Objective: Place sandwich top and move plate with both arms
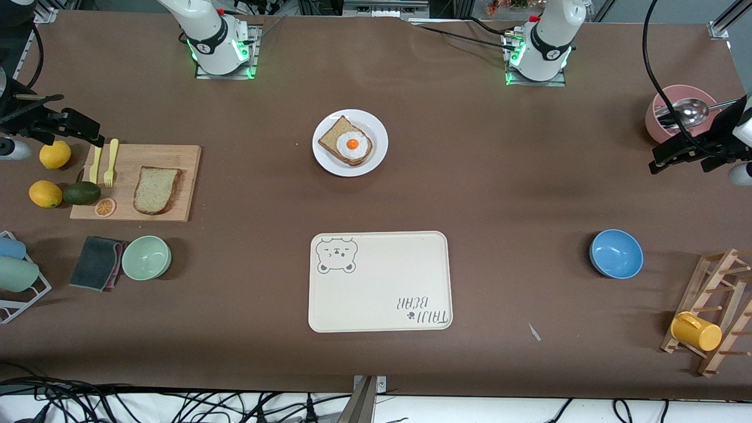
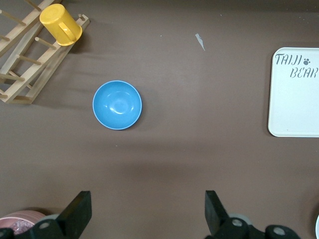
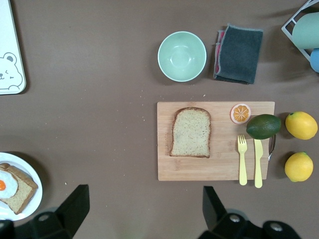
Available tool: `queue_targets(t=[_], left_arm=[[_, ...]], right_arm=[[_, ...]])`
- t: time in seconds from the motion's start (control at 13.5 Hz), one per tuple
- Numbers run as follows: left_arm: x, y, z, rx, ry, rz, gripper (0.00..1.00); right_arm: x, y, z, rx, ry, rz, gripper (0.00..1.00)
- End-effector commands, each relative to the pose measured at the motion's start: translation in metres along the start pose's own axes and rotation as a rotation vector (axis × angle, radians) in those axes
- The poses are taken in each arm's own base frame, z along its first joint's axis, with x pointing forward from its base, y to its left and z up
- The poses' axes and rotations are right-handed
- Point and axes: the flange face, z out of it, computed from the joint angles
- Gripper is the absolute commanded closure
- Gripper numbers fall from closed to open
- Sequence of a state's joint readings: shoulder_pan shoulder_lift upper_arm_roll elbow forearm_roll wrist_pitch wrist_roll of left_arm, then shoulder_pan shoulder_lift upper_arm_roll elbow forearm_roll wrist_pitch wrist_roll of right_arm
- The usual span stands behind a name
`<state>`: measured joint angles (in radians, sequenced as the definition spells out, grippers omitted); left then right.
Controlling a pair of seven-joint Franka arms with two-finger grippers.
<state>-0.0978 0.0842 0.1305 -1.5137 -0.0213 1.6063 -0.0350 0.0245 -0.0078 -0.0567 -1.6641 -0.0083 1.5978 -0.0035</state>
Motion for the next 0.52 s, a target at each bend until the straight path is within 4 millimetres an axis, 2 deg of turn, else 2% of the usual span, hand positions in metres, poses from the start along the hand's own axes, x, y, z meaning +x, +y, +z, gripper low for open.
queue_targets(t=[0.0,0.44], left_arm=[[-0.0021,0.0026,-0.0070,-0.027,-0.003,-0.009,0.00],[-0.0021,0.0034,-0.0069,-0.027,-0.003,-0.009,0.00]], right_arm=[[0.0008,0.0010,-0.0040,0.007,-0.003,-0.011,0.00],[0.0008,0.0008,-0.0040,0.008,-0.003,-0.005,0.00]])
